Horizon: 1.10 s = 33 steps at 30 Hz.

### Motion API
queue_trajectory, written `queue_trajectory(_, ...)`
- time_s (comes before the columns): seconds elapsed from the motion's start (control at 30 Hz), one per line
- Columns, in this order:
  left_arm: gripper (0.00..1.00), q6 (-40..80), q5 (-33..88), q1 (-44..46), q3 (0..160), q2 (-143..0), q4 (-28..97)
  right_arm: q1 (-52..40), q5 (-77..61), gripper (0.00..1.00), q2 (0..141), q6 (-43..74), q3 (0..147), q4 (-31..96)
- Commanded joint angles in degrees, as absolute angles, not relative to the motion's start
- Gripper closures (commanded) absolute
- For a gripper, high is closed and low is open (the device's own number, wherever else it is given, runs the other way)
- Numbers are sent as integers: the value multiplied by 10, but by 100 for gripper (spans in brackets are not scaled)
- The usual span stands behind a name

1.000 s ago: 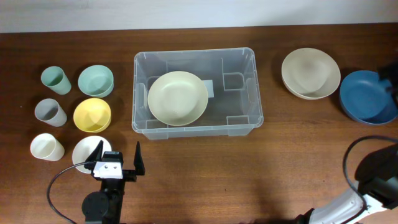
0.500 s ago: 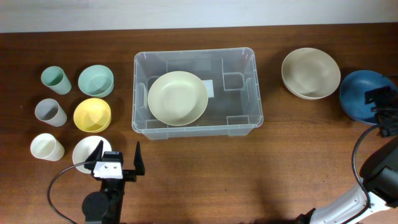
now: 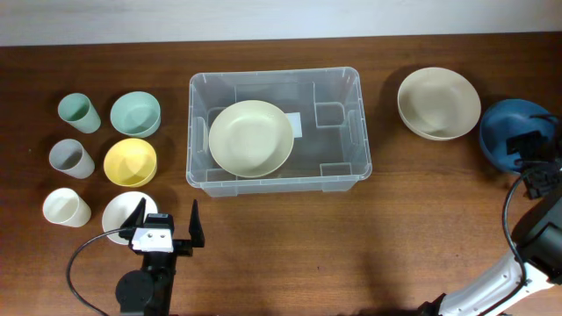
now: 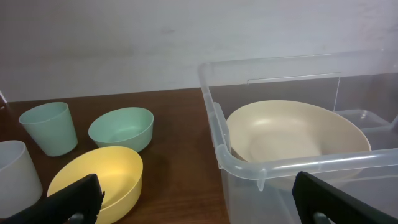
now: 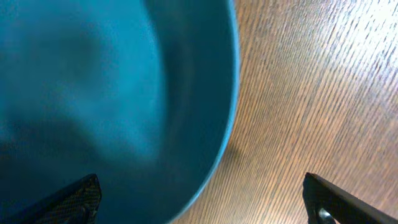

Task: Pack container
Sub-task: 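Grasp the dark blue bowl rim with the right gripper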

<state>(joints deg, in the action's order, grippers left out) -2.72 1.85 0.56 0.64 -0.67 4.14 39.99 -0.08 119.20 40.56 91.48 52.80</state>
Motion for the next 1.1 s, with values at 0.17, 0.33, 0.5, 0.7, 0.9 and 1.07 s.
queue_trajectory(0.17, 1, -24, 17, 2, 5, -3, 46, 432, 4, 10, 1219, 396, 909, 526)
queue_trajectory(0.33, 1, -24, 17, 2, 5, -3, 46, 443, 4, 28, 1222, 394, 909, 525)
queue_trajectory(0.5, 1, -24, 17, 2, 5, -3, 46, 452, 7, 50, 1222, 394, 909, 522)
queue_trajectory(0.7, 1, -24, 17, 2, 5, -3, 46, 456, 6, 54, 1222, 379, 904, 501)
queue_trajectory(0.9, 0, -24, 17, 2, 5, -3, 46, 457, 6, 56, 1222, 377, 892, 488)
queue_trajectory(1.07, 1, -24, 17, 2, 5, -3, 46, 458, 4, 56, 1222, 361, 873, 462)
